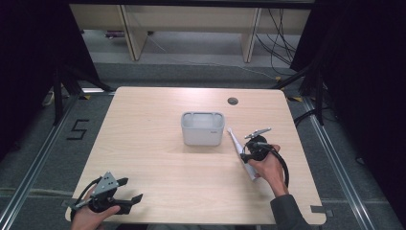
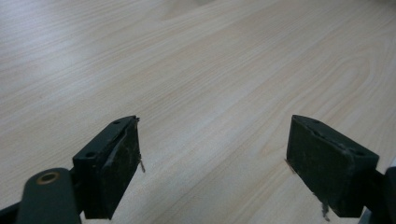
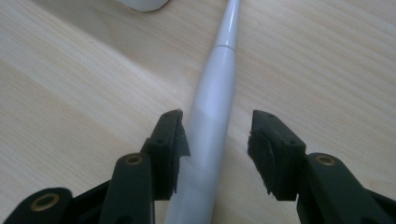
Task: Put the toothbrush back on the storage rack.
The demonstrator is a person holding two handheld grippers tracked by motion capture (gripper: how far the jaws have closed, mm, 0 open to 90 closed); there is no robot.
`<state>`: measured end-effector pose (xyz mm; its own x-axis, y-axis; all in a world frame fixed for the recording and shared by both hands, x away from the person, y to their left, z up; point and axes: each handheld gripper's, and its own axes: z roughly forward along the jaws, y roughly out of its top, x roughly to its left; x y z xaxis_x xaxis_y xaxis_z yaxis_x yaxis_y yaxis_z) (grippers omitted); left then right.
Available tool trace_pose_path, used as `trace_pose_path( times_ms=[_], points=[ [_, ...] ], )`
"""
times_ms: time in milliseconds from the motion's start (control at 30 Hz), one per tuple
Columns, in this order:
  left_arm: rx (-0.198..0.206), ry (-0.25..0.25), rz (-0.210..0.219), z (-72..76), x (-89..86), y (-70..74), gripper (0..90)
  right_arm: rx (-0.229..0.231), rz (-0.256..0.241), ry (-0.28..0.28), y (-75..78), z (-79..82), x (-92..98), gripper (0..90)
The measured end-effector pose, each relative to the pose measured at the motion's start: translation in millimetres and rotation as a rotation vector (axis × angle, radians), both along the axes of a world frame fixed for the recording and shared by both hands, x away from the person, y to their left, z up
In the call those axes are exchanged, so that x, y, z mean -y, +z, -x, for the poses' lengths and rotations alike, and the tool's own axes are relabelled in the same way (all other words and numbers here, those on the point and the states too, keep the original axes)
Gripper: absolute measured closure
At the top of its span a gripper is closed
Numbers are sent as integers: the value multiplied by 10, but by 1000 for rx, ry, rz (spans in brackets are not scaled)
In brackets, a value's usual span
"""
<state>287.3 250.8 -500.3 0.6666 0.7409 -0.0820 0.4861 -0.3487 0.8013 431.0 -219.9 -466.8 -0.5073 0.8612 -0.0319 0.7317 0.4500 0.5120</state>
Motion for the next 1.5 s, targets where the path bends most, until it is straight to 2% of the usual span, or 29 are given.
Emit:
trace_pose_path(
  times_ms=[67, 133, 167, 233, 300, 333, 367, 433, 533, 600, 633, 667, 700, 767, 833, 900, 967, 1000, 1033, 1067, 1100, 1200, 1233, 1300, 1333, 1367, 1400, 1500],
  points=[
    [1, 11, 10, 7, 10, -3, 170, -16, 5, -12, -19, -34, -25, 538],
    [1, 4, 15, 1, 9, -3, 170, -31, 24, 5, -35, -73, -32, 538],
    [2, 4, 16, 0, 9, -4, 170, -50, 19, -8, -35, -77, -53, 539],
    [2, 4, 10, 1, 7, -4, 170, -50, 31, -1, -41, -109, -59, 541],
    [2, 3, 15, 2, 13, -2, 170, -80, 27, -21, -38, -116, -88, 541],
    [2, 4, 21, 3, 16, -4, 170, -73, 43, -7, -43, -140, -78, 541],
    [1, 2, 15, 2, 11, -3, 170, -94, 39, -13, -46, -151, -90, 542],
    [2, 5, 20, 4, 14, -3, 170, -97, 50, -1, -65, -179, -87, 546],
    [3, 7, 23, 4, 13, -2, 170, -140, 54, -21, -76, -194, -109, 556],
    [1, 3, 15, 4, 8, -1, 170, -132, 59, -10, -89, -208, -103, 562],
    [2, 6, 23, 5, 16, -1, 170, -151, 71, -27, -101, -219, -120, 576],
    [2, 6, 23, 5, 16, -1, 170, -151, 71, -27, -101, -219, -120, 576],
    [-1, 4, 22, 6, 15, -3, 170, -176, 63, 2, -91, -239, -110, 587],
    [-1, 3, 18, 5, 13, -3, 170, -176, 65, -11, -93, -233, -129, 601],
    [1, 2, 12, -1, 10, -2, 171, -172, 76, 6, -95, -244, -134, 606],
    [0, 3, 13, 1, 10, -2, 171, -218, 87, -21, -81, -260, -164, 617],
    [0, 3, 25, 5, 17, -2, 171, -203, 87, -5, -91, -263, -155, 622],
    [0, -2, 24, 4, 14, 1, 171, -240, 104, -26, -80, -274, -176, 628],
    [4, 1, 21, 4, 13, 1, 171, -240, 88, 9, -92, -292, -163, 640],
    [1, 0, 27, 6, 16, 0, 171, -240, 88, 9, -92, -292, -163, 640],
    [1, 0, 26, 6, 14, 0, 171, -261, 111, -11, -77, -301, -185, 650],
    [3, 0, 27, 5, 14, 2, 171, -259, 99, 10, -110, -331, -168, 655],
    [1, 2, 27, 7, 14, 1, 171, -252, 140, -18, -97, -333, -195, 656],
    [1, 2, 27, 8, 14, 0, 171, -264, 146, -19, -93, -341, -203, 657],
    [2, 1, 26, 7, 14, 1, 171, -253, 140, -5, -92, -347, -199, 658],
    [3, 0, 26, 5, 14, 2, 171, -275, 141, 0, -86, -353, -208, 659],
    [4, 1, 31, 5, 14, -2, 171, -273, 154, -15, -94, -372, -228, 660],
    [2, 0, 26, 7, 13, 3, 171, -292, 157, -8, -85, -393, -227, 660]
  ],
)
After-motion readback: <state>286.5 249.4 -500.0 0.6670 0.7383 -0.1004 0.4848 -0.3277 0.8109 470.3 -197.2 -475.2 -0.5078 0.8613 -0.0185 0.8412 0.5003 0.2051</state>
